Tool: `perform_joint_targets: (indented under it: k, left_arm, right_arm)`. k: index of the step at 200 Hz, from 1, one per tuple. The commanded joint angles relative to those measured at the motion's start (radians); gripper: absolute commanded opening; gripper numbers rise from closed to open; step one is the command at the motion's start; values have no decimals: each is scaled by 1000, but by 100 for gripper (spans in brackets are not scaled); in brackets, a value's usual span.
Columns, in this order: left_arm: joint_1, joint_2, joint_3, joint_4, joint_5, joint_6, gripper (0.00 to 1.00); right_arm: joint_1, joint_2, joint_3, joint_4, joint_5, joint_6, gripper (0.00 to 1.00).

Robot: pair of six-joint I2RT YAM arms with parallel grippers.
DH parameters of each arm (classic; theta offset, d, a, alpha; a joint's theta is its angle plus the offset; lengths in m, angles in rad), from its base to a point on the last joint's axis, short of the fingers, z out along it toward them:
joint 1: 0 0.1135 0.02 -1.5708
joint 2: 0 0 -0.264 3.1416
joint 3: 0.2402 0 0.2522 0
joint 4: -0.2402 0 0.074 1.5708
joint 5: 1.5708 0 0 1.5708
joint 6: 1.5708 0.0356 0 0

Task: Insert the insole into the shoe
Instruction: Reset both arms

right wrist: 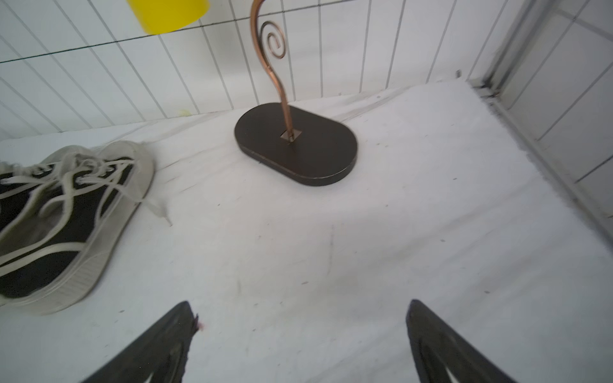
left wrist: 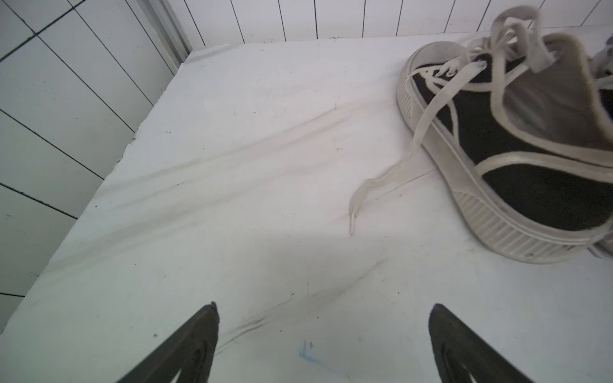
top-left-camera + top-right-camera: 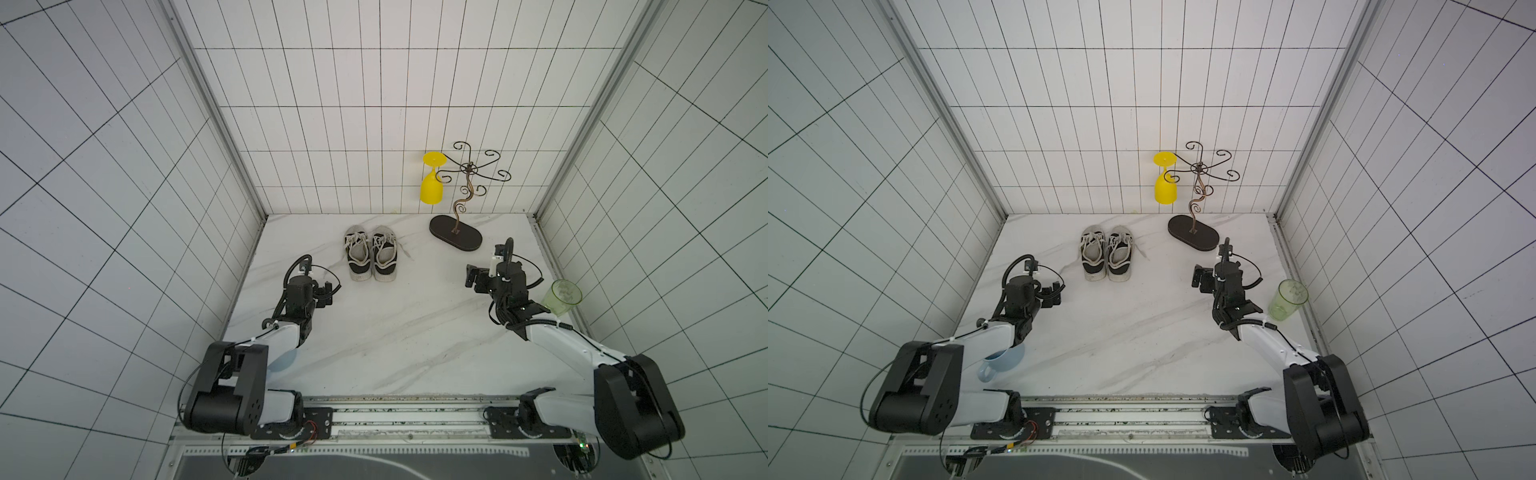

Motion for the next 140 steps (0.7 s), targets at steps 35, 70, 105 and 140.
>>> perform_joint_targets:
  k: [35,70,105,140]
  left_arm:
    - [19,121,-100,576,26,-4,98]
    - [-32,159,-41,523,-99,16,98]
    - [-34,183,-68,610,-104,23,98]
    - [-34,165,-52,548,-107,17,98]
  right_arm:
    - [-212,52,-290,632,3,-157,99]
    - [-246,243,-317,851,-48,-171,99]
    - [-268,307,-317,925,-113,-176,99]
    - [-268,282,-301,845,-113,-176,99]
